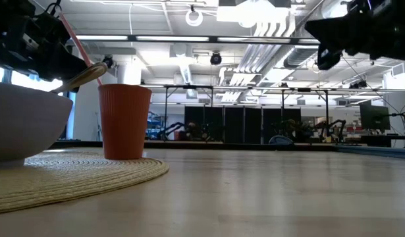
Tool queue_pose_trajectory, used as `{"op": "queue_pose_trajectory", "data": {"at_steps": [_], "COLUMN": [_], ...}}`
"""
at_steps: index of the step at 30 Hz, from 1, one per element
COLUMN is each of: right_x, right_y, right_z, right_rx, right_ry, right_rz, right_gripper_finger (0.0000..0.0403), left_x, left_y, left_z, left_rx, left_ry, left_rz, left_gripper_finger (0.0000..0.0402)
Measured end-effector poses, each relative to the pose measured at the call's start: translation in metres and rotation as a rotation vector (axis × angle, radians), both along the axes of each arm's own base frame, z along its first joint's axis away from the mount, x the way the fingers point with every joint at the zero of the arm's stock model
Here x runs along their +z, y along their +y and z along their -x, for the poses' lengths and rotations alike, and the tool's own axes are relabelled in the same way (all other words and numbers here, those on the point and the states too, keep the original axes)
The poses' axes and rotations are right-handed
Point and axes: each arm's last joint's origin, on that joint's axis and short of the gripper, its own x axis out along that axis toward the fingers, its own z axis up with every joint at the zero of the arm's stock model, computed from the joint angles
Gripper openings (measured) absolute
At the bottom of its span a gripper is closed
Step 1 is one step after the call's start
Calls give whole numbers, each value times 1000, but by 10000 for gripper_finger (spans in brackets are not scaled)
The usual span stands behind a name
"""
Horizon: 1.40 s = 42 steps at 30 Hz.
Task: Pick & Place Utensil
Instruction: Return to Home Position
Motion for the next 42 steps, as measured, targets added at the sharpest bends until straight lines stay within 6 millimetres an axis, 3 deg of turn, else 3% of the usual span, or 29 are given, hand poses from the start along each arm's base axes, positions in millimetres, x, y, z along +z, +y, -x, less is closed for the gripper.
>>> {"op": "queue_pose_trajectory", "data": {"at_steps": [4,13,36,40,42], "right_x": [-10,-11,-3,-3,-5], "right_y": [-7,-21,-11,-7,-5], "right_z": [7,11,27,31,32], "right_rx": [-16,-102,-196,-272,-225], "right_ry": [-7,2,-62,-53,-44], "right_rz": [-6,-26,-72,10,24], "right_gripper_finger": [1,1,0,1,0], "left_x": [0,0,0,0,0], "left_y": [0,0,0,0,0], "left_z": [0,0,0,0,0], "left_rx": [0,0,0,0,0], "left_ry": [0,0,0,0,0], "left_rz": [0,0,0,0,0], "left_gripper_finger": [1,1,1,1,1]}}
